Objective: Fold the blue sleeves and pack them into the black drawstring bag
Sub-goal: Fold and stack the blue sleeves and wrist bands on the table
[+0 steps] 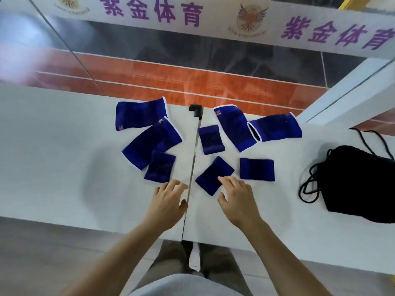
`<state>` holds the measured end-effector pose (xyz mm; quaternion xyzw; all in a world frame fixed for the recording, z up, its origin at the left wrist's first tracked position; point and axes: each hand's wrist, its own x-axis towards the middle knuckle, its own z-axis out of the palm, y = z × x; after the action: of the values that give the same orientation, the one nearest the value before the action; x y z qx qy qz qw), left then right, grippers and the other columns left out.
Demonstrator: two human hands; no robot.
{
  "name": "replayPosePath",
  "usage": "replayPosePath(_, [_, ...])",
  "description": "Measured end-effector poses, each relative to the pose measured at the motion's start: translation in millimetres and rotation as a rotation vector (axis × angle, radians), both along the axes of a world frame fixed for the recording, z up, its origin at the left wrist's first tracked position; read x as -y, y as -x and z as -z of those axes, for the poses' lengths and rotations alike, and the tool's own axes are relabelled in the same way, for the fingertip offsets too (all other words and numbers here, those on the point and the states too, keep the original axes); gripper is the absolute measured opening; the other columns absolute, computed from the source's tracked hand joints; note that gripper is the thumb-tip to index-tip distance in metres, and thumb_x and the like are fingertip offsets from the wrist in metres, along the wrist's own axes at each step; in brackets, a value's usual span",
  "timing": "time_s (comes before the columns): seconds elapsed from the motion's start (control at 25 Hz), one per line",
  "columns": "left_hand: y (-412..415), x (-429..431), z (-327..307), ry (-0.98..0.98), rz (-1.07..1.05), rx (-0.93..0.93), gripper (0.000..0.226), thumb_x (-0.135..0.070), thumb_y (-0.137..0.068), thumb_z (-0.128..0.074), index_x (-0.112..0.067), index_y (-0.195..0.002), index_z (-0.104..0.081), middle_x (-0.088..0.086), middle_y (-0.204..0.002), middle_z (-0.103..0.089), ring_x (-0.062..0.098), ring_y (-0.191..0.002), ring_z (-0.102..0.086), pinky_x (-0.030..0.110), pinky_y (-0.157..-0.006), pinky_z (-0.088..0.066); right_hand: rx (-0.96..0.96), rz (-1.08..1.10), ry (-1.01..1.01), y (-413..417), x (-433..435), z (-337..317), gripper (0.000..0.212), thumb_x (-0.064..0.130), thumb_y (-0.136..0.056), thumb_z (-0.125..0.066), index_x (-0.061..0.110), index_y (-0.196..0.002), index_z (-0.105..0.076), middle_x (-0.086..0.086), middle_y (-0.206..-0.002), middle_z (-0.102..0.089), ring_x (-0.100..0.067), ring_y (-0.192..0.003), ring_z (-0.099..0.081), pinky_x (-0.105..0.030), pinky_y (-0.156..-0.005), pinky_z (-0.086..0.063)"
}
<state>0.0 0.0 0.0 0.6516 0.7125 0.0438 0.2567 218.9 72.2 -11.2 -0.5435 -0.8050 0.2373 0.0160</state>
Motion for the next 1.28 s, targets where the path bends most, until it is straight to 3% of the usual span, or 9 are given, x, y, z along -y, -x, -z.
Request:
replayPosePath(0.24, [13, -2, 30, 0.141, -0.11, -0.083, 0.056, -0.029, -0.095, -0.059, -0.024, -0.147, -0.039, 0.006, -0.158, -0.033, 0.031, -0.14, -0.038, 0.045, -0.113, -0.035, 0.176, -0.173, 0.13, 5, 6, 34, 0.061, 0.037, -0.1, -0.042, 0.033, -0.158, -0.021, -0.003, -0.162, -0.03, -0.023, -0.143, -0.035, -0.039, -0.116, -0.027])
replayPosePath(0.44, [-1, -2, 40, 0.111, -0.03, -0.084, 0.058, -0.026, -0.094, -0.059, -0.023, -0.148, -0.038, 0.004, -0.159, -0.033, 0.031, -0.145, -0.032, 0.046, -0.113, -0.033, 0.135, -0.187, 0.111, -4, 3, 46, 0.048, 0.033, -0.097, -0.046, 0.028, -0.145, -0.047, -0.002, -0.158, -0.039, -0.022, -0.143, -0.037, -0.04, -0.121, -0.022])
replayPosePath(0.6, [-40, -11, 46, 0.082, 0.122, -0.06, 0.061, -0.025, -0.097, -0.052, -0.025, -0.153, -0.028, 0.001, -0.165, -0.02, 0.029, -0.15, -0.021, 0.043, -0.117, -0.026, 0.129, -0.179, 0.095, -14, 4, 44, 0.046, 0.033, -0.098, -0.05, 0.028, -0.143, -0.049, 0.0, -0.157, -0.042, -0.022, -0.143, -0.039, -0.04, -0.121, -0.021])
replayPosePath(0.76, [-61, -20, 54, 0.153, 0.231, -0.106, 0.064, -0.03, -0.099, -0.046, -0.027, -0.157, -0.018, 0.001, -0.167, -0.005, 0.03, -0.153, -0.007, 0.044, -0.121, -0.016, 0.086, 0.016, -0.063, -42, -21, 43, 0.049, 0.027, -0.094, -0.054, 0.02, -0.142, -0.053, -0.007, -0.148, -0.052, -0.024, -0.135, -0.048, -0.039, -0.113, -0.033])
replayPosePath(0.92, [-65, -12, 61, 0.178, 0.231, -0.111, 0.071, -0.029, -0.097, -0.05, -0.027, -0.158, -0.014, 0.002, -0.168, 0.0, 0.031, -0.153, -0.005, 0.046, -0.121, -0.015, 0.296, 0.206, -0.032, -79, -43, 50, 0.058, 0.029, -0.096, -0.049, 0.018, -0.152, -0.038, -0.01, -0.155, -0.041, -0.028, -0.142, -0.039, -0.045, -0.118, -0.025])
replayPosePath(1.0, [-66, -7, 63, 0.182, 0.238, -0.117, 0.074, -0.029, -0.097, -0.051, -0.028, -0.159, -0.011, 0.002, -0.168, 0.001, 0.032, -0.153, -0.005, 0.046, -0.122, -0.016, 0.344, 0.194, 0.018, -83, -37, 52, 0.058, 0.032, -0.097, -0.045, 0.018, -0.153, -0.036, -0.01, -0.148, -0.047, -0.029, -0.131, -0.046, -0.045, -0.115, -0.028])
replayPosePath(1.16, [-72, -3, 62, 0.171, 0.235, -0.117, 0.074, -0.029, -0.096, -0.053, -0.028, -0.158, -0.013, 0.004, -0.167, -0.003, 0.033, -0.153, -0.006, 0.047, -0.121, -0.016, 0.299, 0.06, 0.013, -68, -7, 51, 0.051, 0.029, -0.099, -0.044, 0.017, -0.149, -0.044, -0.006, -0.121, -0.06, -0.025, -0.103, -0.055, -0.041, -0.094, -0.04])
replayPosePath(1.28, [-75, -7, 59, 0.156, 0.251, -0.126, 0.071, -0.029, -0.095, -0.053, -0.026, -0.157, -0.019, 0.007, -0.166, -0.011, 0.034, -0.152, -0.011, 0.046, -0.12, -0.018, 0.243, 0.189, -0.047, -71, -2, 51, 0.048, 0.029, -0.093, -0.058, 0.019, -0.14, -0.051, -0.007, -0.114, -0.061, -0.027, -0.098, -0.056, -0.041, -0.088, -0.042])
